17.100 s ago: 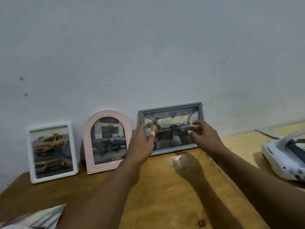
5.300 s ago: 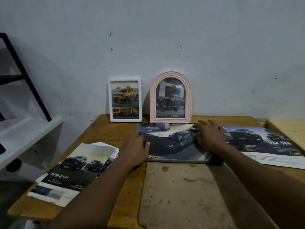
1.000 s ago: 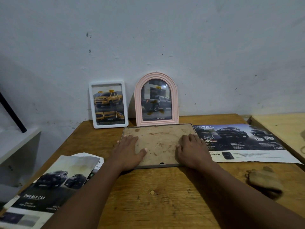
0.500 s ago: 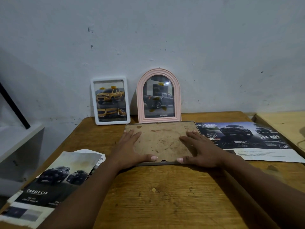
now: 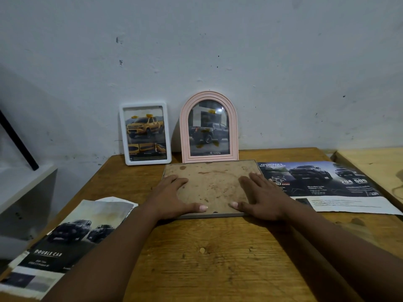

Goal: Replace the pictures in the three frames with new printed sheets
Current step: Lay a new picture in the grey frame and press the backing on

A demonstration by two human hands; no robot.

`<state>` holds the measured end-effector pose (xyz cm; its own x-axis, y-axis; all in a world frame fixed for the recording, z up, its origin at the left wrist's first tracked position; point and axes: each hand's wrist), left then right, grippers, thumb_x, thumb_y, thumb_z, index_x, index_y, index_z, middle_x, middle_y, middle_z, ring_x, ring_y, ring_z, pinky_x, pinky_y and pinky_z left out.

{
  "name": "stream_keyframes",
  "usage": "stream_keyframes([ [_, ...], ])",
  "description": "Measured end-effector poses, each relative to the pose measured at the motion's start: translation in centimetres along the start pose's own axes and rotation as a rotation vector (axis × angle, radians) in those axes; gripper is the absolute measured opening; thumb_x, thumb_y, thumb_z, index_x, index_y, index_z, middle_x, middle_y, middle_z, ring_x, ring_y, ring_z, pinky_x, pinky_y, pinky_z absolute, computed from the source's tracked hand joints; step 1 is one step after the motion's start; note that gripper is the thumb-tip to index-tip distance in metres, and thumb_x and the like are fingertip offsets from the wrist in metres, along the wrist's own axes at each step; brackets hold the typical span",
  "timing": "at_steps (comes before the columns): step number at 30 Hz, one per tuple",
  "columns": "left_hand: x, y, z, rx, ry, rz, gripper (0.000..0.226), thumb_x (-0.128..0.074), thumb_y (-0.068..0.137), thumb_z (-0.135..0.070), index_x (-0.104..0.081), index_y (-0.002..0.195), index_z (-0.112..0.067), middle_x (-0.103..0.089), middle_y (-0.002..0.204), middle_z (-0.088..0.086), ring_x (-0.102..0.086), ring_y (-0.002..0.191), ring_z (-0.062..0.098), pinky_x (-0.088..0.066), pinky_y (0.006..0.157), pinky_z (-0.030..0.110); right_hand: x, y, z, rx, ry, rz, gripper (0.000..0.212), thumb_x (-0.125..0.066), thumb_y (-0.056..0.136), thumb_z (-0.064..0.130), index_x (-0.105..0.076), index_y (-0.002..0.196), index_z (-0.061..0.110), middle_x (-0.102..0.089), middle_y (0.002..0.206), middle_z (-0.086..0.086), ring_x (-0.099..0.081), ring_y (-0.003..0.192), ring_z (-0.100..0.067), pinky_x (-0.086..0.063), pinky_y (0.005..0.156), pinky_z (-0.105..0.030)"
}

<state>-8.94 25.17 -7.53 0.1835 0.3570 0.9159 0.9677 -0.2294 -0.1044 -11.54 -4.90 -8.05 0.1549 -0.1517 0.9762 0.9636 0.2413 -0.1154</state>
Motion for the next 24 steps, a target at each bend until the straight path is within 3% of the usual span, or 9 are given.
stream_keyframes([
  [4, -0.4, 0.6, -0.2, 0.023, -0.013, -0.082, 0.109, -0.043, 0.065, -0.099, -0.038, 0.153, -0.035, -0.024, 0.163, -0.005, -0.025, 0.148, 0.021, -0.030, 0.117, 0.048, -0.8, 0.3, 0.2, -0.025, -0.068, -0.039, 0.117, 0.002, 0.062, 0.098, 0.002, 0.157, 0.030, 0.009, 0.166, -0.009, 0.012, 0.152, -0.026, 0.003, 0.121, -0.056],
  [8, -1.8, 0.8, -0.4, 0.044, 0.146, -0.121, 0.111, -0.022, 0.067, -0.101, -0.023, 0.158, -0.038, -0.012, 0.168, -0.001, -0.009, 0.155, 0.026, -0.019, 0.122, 0.056, -1.3, 0.4, 0.4, -0.042, -0.070, -0.046, 0.119, 0.007, 0.059, 0.099, 0.004, 0.157, 0.032, 0.013, 0.166, -0.009, 0.017, 0.151, -0.027, 0.009, 0.119, -0.060],
  [13, -1.5, 1.0, -0.3, 0.061, 0.150, -0.097, 0.119, -0.019, 0.060, -0.106, -0.022, 0.158, -0.038, -0.013, 0.169, 0.001, -0.009, 0.155, 0.027, -0.019, 0.121, 0.056, -0.4, 0.5, 0.6, -0.045, -0.022, 0.015, 0.123, 0.001, 0.056, 0.101, 0.003, 0.157, 0.030, 0.010, 0.166, -0.011, 0.013, 0.152, -0.030, 0.001, 0.121, -0.054],
  [18, -0.4, 1.2, -0.7, 0.076, 0.117, -0.044, 0.115, -0.032, 0.063, -0.103, -0.025, 0.157, -0.038, -0.013, 0.168, 0.002, -0.015, 0.153, 0.028, -0.022, 0.121, 0.053, 1.0, 0.0, 1.3, -0.057, 0.044, 0.008, 0.104, -0.022, 0.074, 0.090, -0.012, 0.156, 0.028, -0.004, 0.166, -0.010, -0.003, 0.152, -0.034, -0.017, 0.119, -0.056],
  [20, -0.7, 0.9, -0.5, 0.066, 0.130, -0.057, 0.112, -0.029, 0.066, -0.102, -0.022, 0.158, -0.038, -0.010, 0.169, 0.001, -0.009, 0.155, 0.027, -0.019, 0.122, 0.053, 0.3, -0.1, 0.9, -0.070, 0.150, -0.076, 0.098, -0.029, 0.079, 0.088, -0.018, 0.155, 0.029, -0.013, 0.165, -0.007, -0.013, 0.151, -0.032, -0.023, 0.118, -0.055],
  [22, -1.3, 0.4, -0.3, 0.046, 0.095, -0.116, 0.106, -0.028, 0.071, -0.099, -0.024, 0.158, -0.038, -0.013, 0.169, -0.001, -0.007, 0.155, 0.025, -0.019, 0.123, 0.052, -0.6, -0.4, 0.4, -0.126, 0.322, -0.290, 0.089, -0.036, 0.080, 0.082, -0.030, 0.151, 0.028, -0.032, 0.159, -0.006, -0.027, 0.146, -0.028, -0.028, 0.115, -0.053],
  [24, -1.5, 0.1, -0.2, 0.033, 0.025, -0.175, 0.096, -0.033, 0.078, -0.093, -0.033, 0.155, -0.036, -0.020, 0.168, -0.001, -0.013, 0.155, 0.023, -0.022, 0.121, 0.049, -1.3, -0.9, 0.3, -0.240, 0.312, -0.541, 0.072, -0.040, 0.085, 0.071, -0.043, 0.142, 0.027, -0.049, 0.146, -0.005, -0.039, 0.136, -0.026, -0.030, 0.110, -0.050],
])
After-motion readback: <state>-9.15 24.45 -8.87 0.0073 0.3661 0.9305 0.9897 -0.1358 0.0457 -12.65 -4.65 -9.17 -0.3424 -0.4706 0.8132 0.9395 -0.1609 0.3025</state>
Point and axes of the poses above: each hand's wrist, its own y-axis towards the middle knuckle, its own x-axis out of the back of the hand, z = x × y
